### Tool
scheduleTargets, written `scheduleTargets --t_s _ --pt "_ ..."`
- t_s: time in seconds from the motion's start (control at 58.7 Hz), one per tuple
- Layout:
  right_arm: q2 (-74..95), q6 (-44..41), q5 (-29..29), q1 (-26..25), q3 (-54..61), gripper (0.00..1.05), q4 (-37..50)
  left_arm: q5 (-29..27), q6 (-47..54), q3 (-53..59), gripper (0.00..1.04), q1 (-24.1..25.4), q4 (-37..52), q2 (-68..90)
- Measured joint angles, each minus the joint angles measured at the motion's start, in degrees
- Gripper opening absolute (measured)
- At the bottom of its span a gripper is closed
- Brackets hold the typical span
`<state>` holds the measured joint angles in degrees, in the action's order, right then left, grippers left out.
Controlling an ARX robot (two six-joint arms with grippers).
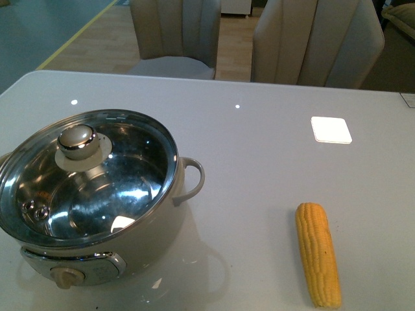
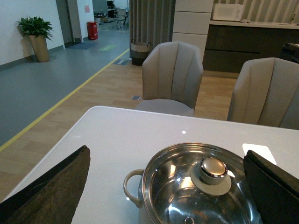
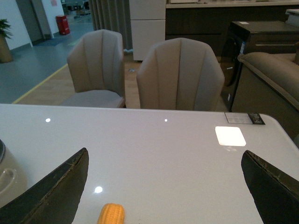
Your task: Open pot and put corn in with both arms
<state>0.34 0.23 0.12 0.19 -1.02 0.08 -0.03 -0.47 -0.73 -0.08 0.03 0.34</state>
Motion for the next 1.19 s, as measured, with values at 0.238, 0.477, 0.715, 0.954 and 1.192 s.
scheduleTargets --t_s 0.238,0.477,0.715,0.954,1.192 --pt "0.0 0.0 0.0 0.0 0.0 0.96 0.0 0.0 0.0 0.0 0.98 0.0 0.0 0.0" --pt "0.0 0.0 0.0 0.0 0.0 0.96 0.0 0.0 0.0 0.0 0.98 0.0 0.0 0.0" --pt "0.0 0.0 0.0 0.0 0.0 0.96 0.0 0.0 0.0 0.0 0.98 0.0 0.0 0.0" --pt "0.0 0.0 -0.2 0.0 0.0 0.96 0.0 16.3 -13.5 -6.6 0.98 3.2 -16.7 9.7" --pt "0.0 0.0 0.0 0.0 0.0 0.96 0.0 8.3 -16.9 -11.3 0.98 -6.9 -4.6 21.7"
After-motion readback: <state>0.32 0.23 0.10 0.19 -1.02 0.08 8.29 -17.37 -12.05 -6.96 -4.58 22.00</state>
